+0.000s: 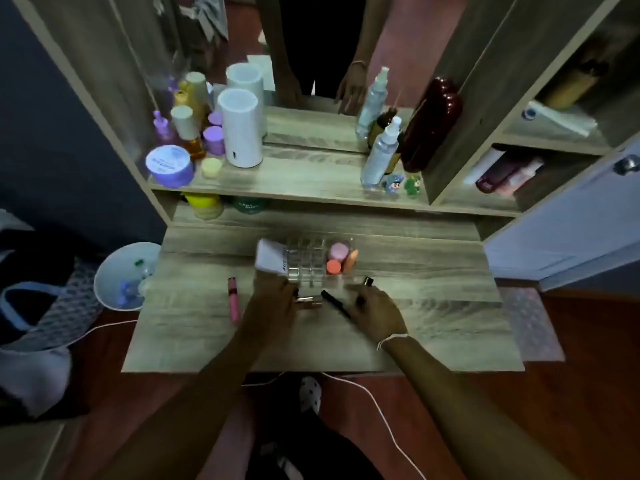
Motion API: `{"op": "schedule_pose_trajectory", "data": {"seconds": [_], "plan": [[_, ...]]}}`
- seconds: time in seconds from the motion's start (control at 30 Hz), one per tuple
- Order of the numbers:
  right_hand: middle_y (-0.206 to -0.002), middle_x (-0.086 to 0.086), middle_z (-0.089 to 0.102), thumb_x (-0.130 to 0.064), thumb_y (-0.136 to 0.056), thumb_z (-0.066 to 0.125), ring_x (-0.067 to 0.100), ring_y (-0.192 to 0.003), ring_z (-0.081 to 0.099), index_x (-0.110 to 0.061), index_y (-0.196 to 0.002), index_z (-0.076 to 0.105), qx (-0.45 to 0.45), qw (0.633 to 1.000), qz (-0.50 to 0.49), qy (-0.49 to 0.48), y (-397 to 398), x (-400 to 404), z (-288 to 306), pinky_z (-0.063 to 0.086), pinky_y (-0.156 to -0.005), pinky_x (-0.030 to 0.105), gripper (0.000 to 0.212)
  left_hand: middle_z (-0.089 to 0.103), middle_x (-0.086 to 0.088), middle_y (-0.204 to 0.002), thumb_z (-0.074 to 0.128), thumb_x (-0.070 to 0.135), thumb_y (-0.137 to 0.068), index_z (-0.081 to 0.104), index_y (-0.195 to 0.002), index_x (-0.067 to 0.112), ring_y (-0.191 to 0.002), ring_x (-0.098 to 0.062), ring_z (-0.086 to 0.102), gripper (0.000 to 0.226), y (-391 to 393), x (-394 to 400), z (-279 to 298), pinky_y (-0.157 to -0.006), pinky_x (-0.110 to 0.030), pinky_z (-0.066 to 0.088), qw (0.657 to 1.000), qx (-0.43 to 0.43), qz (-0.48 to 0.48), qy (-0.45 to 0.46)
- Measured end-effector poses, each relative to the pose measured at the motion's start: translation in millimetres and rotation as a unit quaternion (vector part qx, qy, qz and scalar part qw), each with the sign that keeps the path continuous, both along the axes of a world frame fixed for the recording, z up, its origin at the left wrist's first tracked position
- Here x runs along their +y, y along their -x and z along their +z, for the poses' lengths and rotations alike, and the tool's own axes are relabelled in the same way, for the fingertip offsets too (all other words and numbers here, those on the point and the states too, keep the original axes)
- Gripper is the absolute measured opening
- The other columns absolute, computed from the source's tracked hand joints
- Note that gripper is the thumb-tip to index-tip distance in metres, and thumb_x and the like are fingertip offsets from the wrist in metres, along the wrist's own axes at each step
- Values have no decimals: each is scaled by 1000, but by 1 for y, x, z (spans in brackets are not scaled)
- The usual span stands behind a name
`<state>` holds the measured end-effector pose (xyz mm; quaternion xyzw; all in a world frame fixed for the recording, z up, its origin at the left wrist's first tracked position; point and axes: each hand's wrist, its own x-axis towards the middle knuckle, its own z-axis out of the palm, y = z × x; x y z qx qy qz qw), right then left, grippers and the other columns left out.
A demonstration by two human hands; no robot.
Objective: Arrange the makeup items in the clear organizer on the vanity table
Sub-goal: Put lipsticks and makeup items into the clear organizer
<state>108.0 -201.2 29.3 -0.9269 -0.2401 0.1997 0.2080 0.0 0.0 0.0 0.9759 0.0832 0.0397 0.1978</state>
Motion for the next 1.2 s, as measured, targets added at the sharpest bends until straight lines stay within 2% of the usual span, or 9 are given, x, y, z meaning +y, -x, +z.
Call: {"op": "schedule_pose_trajectory", "data": {"seconds": [0.13, 0.27, 0.37, 0.47, 0.63, 0.73, 0.97, 1.13, 1.2], "plan": [[-121, 11, 61, -30, -86, 60, 31, -112, 54, -17, -128, 53, -1, 997, 73, 13, 4, 3, -13, 46, -91, 38, 45, 66, -17, -99, 74, 9, -79, 69, -103, 3, -84, -32, 65, 25, -3, -9, -6, -67, -39, 54, 1000, 11, 5, 10], [-119, 13, 59, -27, -85, 60, 33, -102, 57, -17, -117, 59, -68, 989, 132, -6, 3, 20, -17, 50, -82, 43, 34, 68, -19, -99, 81, -2, -63, 70, -99, 2, -82, -35, 67, 38, -2, -7, -2, -63, -37, 56, 999, 31, 27, -14], [-110, 16, 62, -26, -86, 57, 35, -96, 59, -11, -110, 63, -99, 980, 173, 2, 5, 39, -17, 50, -75, 44, 28, 68, -21, -107, 77, -5, -65, 69, -105, 2, -91, -37, 67, 42, 2, -6, 3, -66, -41, 58, 997, 54, 45, -15], [-89, 17, 64, -18, -80, 66, 35, -81, 62, -8, -97, 68, -124, 975, 185, 11, 5, 50, -20, 49, -66, 40, 20, 68, -21, -109, 77, -3, -67, 69, -108, 3, -95, -36, 67, 43, 1, -3, 7, -69, -40, 57, 997, 52, 53, -27], [-89, 17, 61, -18, -82, 61, 34, -89, 58, -11, -102, 66, -108, 973, 199, 41, 4, 55, -24, 47, -77, 44, 21, 70, -18, -101, 79, -1, -68, 71, -104, 3, -87, -34, 68, 36, -3, 5, 8, -67, -37, 56, 998, 41, 39, -21], [-80, 15, 60, -17, -73, 70, 33, -80, 61, -12, -89, 68, -125, 967, 212, 65, 5, 57, -24, 49, -71, 42, 17, 70, -17, -97, 81, 2, -66, 71, -101, 4, -84, -33, 68, 37, -4, 11, 5, -67, -36, 56, 997, 54, 43, -19], [-81, 14, 60, -18, -75, 69, 32, -80, 61, -10, -77, 66, -131, 965, 220, 60, 7, 57, -18, 48, -71, 38, 9, 67, -18, -103, 82, 9, -68, 69, -105, 4, -89, -34, 66, 39, 0, 27, -6, -71, -37, 56, 995, 93, 33, -17], [-97, 16, 63, -20, -83, 64, 34, -92, 60, -7, -91, 67, -108, 973, 204, 26, 2, 44, -16, 48, -81, 38, 15, 67, -16, -107, 71, 14, -84, 67, -111, 6, -93, -31, 64, 28, 3, 33, -5, -74, -37, 52, 997, 36, 55, 32], [-107, 14, 62, -21, -87, 60, 32, -102, 58, -10, -105, 66, -70, 984, 167, 6, -1, 37, -15, 46, -86, 36, 21, 65, -12, -113, 63, 14, -91, 64, -116, 10, -101, -24, 61, 26, 3, 34, 1, -84, -27, 46, 994, 2, 65, 90]]}}
